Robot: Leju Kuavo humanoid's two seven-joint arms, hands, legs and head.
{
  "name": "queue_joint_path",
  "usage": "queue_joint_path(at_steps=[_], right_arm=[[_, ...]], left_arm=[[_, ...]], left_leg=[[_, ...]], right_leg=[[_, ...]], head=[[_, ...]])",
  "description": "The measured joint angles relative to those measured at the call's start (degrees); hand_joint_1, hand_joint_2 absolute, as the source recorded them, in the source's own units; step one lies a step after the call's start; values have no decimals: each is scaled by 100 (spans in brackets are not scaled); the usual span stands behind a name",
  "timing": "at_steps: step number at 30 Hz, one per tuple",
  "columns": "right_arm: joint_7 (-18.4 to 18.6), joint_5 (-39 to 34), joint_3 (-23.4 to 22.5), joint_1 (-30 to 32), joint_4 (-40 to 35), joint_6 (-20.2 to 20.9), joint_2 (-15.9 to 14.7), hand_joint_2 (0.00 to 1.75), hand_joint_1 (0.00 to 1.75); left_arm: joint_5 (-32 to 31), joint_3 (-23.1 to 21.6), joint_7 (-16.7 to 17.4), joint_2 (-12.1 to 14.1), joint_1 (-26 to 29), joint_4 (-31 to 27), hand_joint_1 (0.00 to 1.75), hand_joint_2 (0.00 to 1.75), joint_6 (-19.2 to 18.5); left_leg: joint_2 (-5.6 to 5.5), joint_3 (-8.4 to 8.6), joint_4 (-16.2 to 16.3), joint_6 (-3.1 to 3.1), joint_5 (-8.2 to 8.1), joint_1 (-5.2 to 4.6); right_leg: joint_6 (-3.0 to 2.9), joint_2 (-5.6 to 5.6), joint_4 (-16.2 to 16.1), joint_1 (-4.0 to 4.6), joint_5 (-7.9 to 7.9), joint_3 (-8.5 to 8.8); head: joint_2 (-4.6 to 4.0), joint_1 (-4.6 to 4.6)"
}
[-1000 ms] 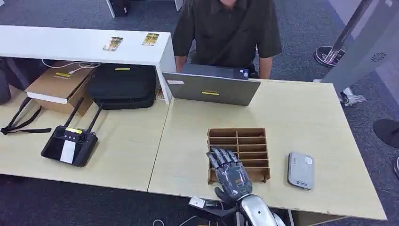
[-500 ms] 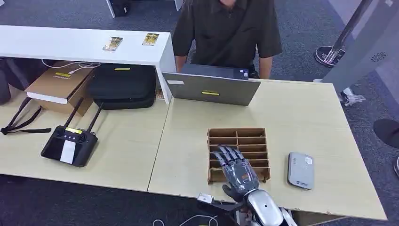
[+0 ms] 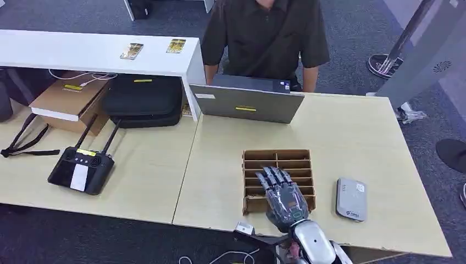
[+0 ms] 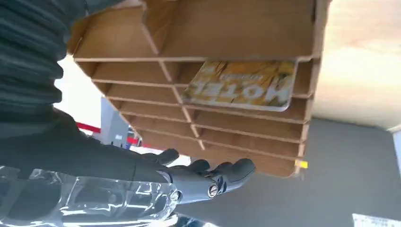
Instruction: Pass the card to the sensor for recognition and then transmit it.
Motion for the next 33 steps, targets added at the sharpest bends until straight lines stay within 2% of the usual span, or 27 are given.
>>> queue_joint_path(at_steps=[9,16,22,33], right_arm=[[-52,-68,-22,-122,-144,24,-194,175,0],[-88,-151,-20,-121,-142,35,-214,175,0],[-208,-354,20,-126,-28,232,-214,175,0],[-120,-444,42,-126,31,229,-269,175,0]], left_arm=[[-7,0,-46,7,-2,0,0,0,9],[-24,0,-44,7,-24,0,0,0,11],[-44,0,46,7,-67,0,0,0,-17],[-98,-4,116,9,-96,0,0,0,-35]], left_leg=[[0,1,0,0,0,0],[0,0,0,0,0,1],[0,0,0,0,0,0],[0,1,0,0,0,0]], right_leg=[[0,0,0,0,0,0],[0,0,1,1,0,0],[0,0,1,0,0,0],[0,0,0,0,0,0]], head=[[0,0],[0,0],[0,0],[0,0]])
